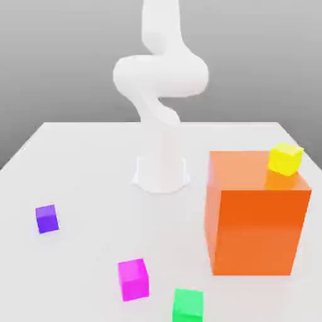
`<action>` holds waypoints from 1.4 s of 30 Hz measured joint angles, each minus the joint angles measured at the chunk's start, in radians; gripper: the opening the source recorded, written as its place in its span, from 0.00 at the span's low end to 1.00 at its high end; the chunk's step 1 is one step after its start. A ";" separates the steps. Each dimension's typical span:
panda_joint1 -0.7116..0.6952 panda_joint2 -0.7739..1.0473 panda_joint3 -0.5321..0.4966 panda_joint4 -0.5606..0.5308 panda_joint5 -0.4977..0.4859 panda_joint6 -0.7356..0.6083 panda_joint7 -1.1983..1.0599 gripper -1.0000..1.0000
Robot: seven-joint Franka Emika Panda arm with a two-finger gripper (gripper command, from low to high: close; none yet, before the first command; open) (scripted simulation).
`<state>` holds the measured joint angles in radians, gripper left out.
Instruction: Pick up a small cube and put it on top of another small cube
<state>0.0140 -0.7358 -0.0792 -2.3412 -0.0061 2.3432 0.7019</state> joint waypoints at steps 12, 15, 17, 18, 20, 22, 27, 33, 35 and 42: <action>0.036 0.304 -0.377 -0.200 0.008 0.211 -0.501 0.50; 0.041 0.380 -0.468 -0.249 0.017 0.263 -0.630 0.50; 0.041 0.431 -0.525 -0.282 0.026 0.297 -0.718 0.50; 0.042 0.457 -0.555 -0.298 0.031 0.314 -0.762 0.50; 0.043 0.510 -0.612 -0.331 0.042 0.349 -0.852 0.50; 0.042 0.563 -0.667 -0.363 0.056 0.383 -0.943 0.50; -0.015 0.703 -0.757 -0.445 0.113 0.468 -1.188 0.50; -0.120 0.838 -0.686 -0.471 0.271 0.547 -1.424 0.50; -0.167 0.876 -0.620 -0.458 0.359 0.565 -1.492 0.50; -0.371 1.000 -0.351 -0.412 0.640 0.632 -1.705 0.50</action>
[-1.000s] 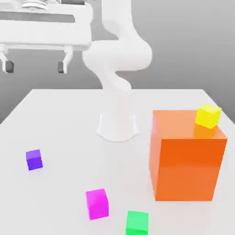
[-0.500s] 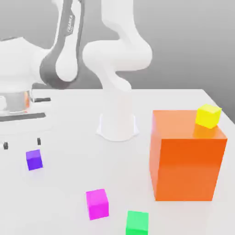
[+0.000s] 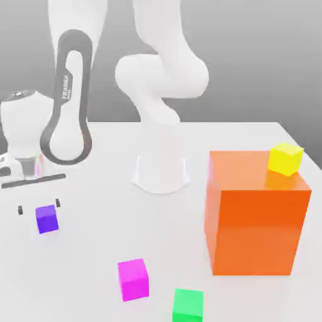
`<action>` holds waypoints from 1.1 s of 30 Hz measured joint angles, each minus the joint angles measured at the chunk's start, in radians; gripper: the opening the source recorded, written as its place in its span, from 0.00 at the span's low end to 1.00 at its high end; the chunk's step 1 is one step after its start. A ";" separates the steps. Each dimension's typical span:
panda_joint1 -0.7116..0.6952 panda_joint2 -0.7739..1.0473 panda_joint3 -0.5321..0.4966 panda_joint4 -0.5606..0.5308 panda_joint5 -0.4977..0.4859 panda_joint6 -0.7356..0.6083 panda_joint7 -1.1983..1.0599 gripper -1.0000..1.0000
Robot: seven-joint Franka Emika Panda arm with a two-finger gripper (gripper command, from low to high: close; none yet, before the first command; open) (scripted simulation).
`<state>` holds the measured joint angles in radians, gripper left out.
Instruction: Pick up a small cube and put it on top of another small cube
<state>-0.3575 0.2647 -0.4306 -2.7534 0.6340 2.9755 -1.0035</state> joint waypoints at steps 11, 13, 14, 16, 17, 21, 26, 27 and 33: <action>-0.118 0.064 0.149 0.022 0.138 0.038 -0.105 0.00; -0.069 0.038 0.087 0.014 0.083 0.021 -0.064 0.00; -0.039 0.023 0.051 0.008 0.050 0.012 -0.038 0.00; 0.013 -0.012 -0.020 -0.005 -0.030 -0.007 0.022 0.00; 0.046 -0.030 -0.060 -0.011 -0.065 -0.017 0.048 0.00; 0.152 -0.102 -0.205 -0.038 -0.236 -0.055 0.178 0.00; 0.216 -0.198 -0.323 -0.072 -0.469 -0.101 0.353 0.00; 0.229 -0.209 -0.324 -0.071 -0.500 -0.112 0.381 0.00; 0.420 -0.190 -0.229 0.036 -0.530 -0.199 0.488 0.00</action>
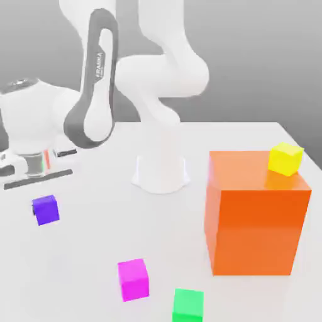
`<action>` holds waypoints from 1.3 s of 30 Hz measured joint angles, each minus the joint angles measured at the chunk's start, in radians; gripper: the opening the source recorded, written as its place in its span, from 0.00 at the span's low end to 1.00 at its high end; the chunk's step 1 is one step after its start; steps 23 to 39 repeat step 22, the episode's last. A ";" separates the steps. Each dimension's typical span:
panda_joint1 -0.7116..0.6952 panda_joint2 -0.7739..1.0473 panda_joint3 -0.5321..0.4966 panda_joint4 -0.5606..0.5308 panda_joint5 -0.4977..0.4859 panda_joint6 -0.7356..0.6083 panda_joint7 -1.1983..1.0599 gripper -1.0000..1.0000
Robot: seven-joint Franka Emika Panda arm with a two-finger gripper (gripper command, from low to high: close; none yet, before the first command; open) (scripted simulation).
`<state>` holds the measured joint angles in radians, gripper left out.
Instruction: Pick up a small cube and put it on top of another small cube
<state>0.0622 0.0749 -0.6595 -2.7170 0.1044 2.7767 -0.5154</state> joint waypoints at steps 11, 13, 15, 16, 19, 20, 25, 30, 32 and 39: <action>0.296 0.065 0.251 0.231 -0.005 -0.164 0.179 0.00; 0.347 0.076 0.299 0.270 -0.007 -0.192 0.211 0.00; 0.362 0.124 0.333 0.291 0.021 -0.165 0.204 0.00; 0.356 0.156 0.350 0.296 0.041 -0.140 0.192 0.00; 0.334 0.245 0.388 0.304 0.101 -0.064 0.151 1.00; 0.334 0.245 0.388 0.304 0.101 -0.064 0.151 1.00; 0.334 0.245 0.388 0.304 0.101 -0.064 0.151 1.00; 0.334 0.245 0.388 0.304 0.101 -0.064 0.151 1.00; 0.334 0.245 0.388 0.304 0.101 -0.064 0.151 1.00; 0.334 0.245 0.388 0.304 0.101 -0.064 0.151 1.00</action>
